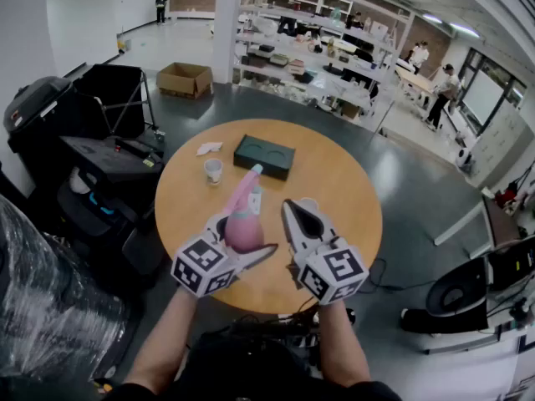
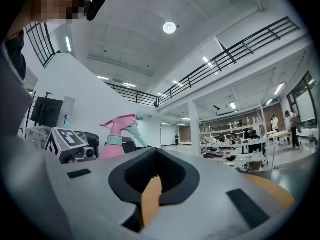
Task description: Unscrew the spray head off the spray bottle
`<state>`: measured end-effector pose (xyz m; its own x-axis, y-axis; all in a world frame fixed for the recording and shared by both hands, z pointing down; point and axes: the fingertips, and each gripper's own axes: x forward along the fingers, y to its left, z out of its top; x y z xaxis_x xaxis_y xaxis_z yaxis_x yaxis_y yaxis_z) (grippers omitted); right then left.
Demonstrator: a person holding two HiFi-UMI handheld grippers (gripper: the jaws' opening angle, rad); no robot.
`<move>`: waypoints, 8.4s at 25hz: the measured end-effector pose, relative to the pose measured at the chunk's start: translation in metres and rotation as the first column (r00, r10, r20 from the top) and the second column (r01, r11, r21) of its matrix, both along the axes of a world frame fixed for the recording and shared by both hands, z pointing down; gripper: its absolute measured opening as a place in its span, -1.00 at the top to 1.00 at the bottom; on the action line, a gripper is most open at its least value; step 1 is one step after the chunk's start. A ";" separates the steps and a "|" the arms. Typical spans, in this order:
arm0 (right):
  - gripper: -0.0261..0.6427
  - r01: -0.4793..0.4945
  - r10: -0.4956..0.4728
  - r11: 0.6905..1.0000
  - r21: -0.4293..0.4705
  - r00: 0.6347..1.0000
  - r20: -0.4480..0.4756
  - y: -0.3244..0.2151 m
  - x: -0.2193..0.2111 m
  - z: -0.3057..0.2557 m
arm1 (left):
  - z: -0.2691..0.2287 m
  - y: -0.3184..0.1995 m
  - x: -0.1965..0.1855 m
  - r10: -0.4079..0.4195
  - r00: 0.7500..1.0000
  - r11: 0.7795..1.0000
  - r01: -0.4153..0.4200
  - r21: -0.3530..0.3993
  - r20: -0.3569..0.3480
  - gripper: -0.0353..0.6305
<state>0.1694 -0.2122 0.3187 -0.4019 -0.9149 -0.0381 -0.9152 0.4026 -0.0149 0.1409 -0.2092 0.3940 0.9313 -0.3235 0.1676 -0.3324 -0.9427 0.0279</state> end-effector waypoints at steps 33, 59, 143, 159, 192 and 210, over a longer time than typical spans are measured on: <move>0.48 0.326 -0.322 0.940 -0.096 0.945 0.058 0.023 -0.084 -0.010 | 0.016 -0.004 -0.020 -0.088 0.988 0.995 0.081 0.059 0.128 -0.42; 0.51 0.519 -0.514 0.850 -0.092 0.855 0.073 0.037 -0.090 -0.007 | 0.016 0.027 -0.031 0.134 0.959 0.978 -0.169 0.126 0.248 -0.41; 0.43 0.455 -0.441 0.881 -0.129 0.889 0.122 0.018 -0.103 -0.006 | 0.021 -0.014 -0.049 -0.073 0.976 0.991 0.047 0.127 0.204 -0.41; 0.51 0.426 -0.419 0.893 -0.149 0.905 0.074 0.016 -0.102 -0.005 | 0.023 -0.001 -0.044 -0.065 0.966 0.991 0.033 0.128 0.250 -0.42; 0.56 0.520 -0.521 0.843 -0.137 0.853 0.030 0.025 -0.104 0.001 | 0.029 -0.012 -0.063 -0.083 0.979 0.995 0.072 0.066 0.185 -0.42; 0.57 0.594 -0.596 0.796 -0.118 0.803 0.022 0.035 -0.105 -0.003 | 0.018 0.017 -0.050 0.066 0.982 0.993 -0.083 0.089 0.177 -0.42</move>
